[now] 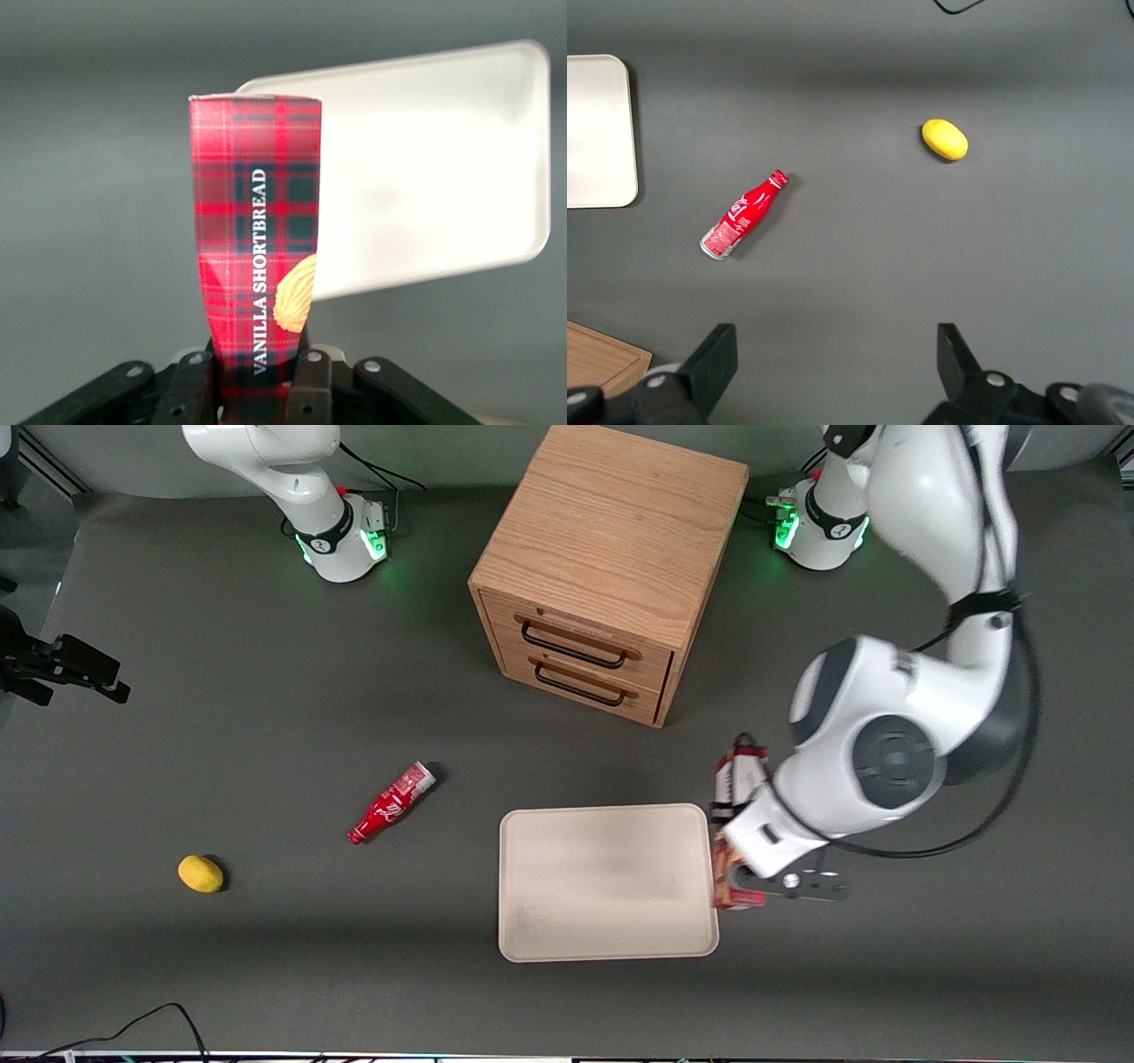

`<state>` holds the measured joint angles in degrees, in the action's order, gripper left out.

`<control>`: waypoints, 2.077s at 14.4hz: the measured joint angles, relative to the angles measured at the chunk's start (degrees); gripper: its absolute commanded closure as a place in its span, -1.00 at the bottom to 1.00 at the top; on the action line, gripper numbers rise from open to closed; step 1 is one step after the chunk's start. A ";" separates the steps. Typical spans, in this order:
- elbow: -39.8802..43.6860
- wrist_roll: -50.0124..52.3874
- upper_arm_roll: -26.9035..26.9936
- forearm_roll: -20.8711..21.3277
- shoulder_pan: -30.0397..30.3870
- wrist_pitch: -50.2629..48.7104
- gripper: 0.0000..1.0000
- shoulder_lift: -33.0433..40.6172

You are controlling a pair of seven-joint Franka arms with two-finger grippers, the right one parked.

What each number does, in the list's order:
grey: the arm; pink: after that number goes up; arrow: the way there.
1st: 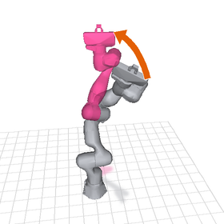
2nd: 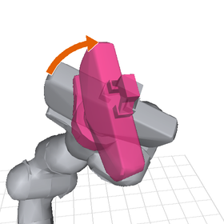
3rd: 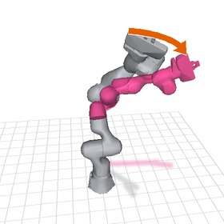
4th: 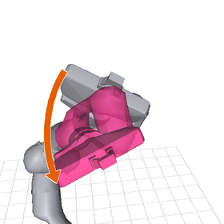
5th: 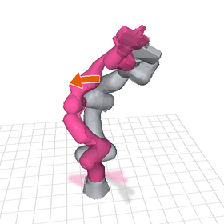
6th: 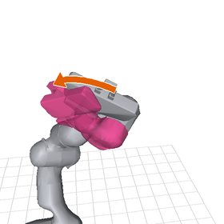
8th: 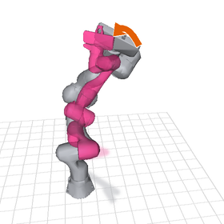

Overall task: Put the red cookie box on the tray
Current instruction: 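Lower the cookie box onto the tray's rim area, then open the left gripper, releasing the box lying on the tray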

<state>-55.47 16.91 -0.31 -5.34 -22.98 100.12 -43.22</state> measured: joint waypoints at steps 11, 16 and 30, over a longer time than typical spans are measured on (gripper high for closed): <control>2.14 3.45 0.99 2.37 -1.87 13.46 1.00 -13.35; 2.20 3.57 1.03 3.79 -1.89 16.28 0.72 -15.22; 2.34 3.66 1.14 4.47 -1.89 18.29 -1.00 -15.70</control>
<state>-53.13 20.57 0.83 -0.88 -24.87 118.41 -58.91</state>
